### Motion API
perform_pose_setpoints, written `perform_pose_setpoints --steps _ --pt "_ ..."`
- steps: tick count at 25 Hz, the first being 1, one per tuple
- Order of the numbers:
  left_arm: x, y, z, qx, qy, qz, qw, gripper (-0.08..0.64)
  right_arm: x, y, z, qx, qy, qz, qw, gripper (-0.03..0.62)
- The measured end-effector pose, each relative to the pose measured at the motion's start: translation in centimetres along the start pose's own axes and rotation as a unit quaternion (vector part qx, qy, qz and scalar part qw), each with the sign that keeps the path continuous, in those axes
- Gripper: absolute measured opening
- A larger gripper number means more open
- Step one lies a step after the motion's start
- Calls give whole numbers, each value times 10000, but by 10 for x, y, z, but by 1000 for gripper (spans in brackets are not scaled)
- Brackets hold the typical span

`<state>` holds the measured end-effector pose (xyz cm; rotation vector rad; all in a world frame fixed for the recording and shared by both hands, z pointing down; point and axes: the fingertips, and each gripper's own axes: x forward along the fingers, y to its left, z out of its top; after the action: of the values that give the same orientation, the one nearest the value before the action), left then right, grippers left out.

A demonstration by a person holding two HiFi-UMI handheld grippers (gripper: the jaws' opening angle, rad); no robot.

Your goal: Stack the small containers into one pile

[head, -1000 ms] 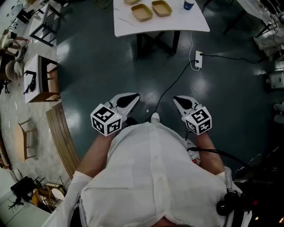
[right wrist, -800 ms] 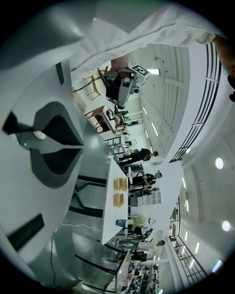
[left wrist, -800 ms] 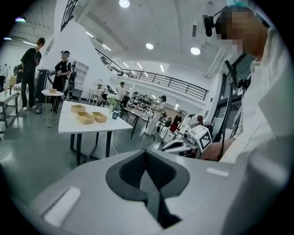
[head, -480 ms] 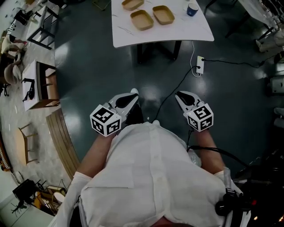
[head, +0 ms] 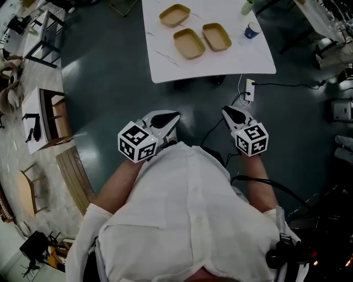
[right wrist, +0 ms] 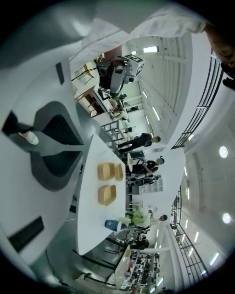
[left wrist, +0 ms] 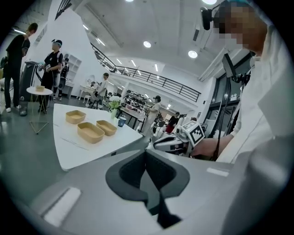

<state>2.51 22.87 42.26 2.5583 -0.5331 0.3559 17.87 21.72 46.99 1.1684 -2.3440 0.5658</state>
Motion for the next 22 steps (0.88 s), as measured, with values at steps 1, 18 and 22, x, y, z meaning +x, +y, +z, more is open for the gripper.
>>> perform_pose_setpoints --steps 1,18,22 --pt "-2 10 3 6 17 -13 10000 8 10 -2 7 -15 7 -29 10000 8" --pt "26 107 65 -363 -86 505 9980 8 149 -100 96 8 129 334 9994 8" --pt "35 128 85 -369 -149 746 9964 8 185 -122 108 -47 201 489 9986 8"
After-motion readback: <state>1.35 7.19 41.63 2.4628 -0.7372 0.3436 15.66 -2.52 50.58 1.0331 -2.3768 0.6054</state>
